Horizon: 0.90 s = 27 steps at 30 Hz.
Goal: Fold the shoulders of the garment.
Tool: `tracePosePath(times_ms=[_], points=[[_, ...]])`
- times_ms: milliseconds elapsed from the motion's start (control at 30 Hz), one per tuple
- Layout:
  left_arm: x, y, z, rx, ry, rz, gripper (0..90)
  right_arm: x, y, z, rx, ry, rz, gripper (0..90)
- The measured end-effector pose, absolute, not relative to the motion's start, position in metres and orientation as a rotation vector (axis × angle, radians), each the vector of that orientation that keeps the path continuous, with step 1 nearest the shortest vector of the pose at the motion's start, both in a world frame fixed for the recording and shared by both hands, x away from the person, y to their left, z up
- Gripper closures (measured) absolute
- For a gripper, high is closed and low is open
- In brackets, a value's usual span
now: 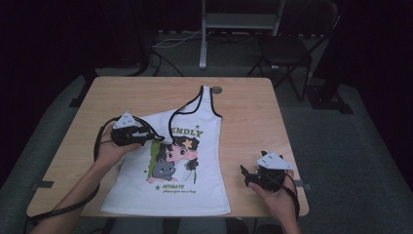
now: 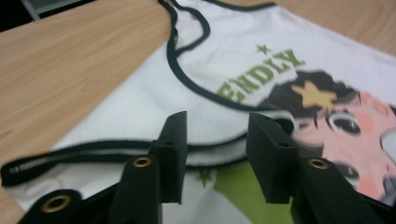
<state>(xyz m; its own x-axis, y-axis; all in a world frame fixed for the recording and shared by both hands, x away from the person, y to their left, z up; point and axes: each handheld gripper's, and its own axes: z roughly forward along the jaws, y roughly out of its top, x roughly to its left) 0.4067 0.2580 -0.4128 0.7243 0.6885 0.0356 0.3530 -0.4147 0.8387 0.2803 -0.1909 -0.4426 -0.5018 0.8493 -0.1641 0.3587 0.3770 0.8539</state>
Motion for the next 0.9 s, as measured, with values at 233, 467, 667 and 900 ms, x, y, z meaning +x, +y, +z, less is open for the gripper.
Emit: tracePosePath(times_ms=[233,467,667,900], points=[[0.416,0.233,-0.417,2.104,0.791,0.422,46.4,0.28,-0.191,-0.443,1.036,2.038,1.049,13.1],[0.409,0.226,-0.426,2.267,0.721,0.493,45.4,0.28,-0.191,-0.443,1.033,2.039,1.052,13.1],[0.401,0.23,-0.43,2.293,0.693,0.537,45.4,0.28,-0.191,-0.443,1.028,2.038,1.053,13.1],[0.397,0.233,-0.431,2.287,0.694,0.511,45.5,0.28,-0.191,-0.443,1.026,2.037,1.054,13.1]])
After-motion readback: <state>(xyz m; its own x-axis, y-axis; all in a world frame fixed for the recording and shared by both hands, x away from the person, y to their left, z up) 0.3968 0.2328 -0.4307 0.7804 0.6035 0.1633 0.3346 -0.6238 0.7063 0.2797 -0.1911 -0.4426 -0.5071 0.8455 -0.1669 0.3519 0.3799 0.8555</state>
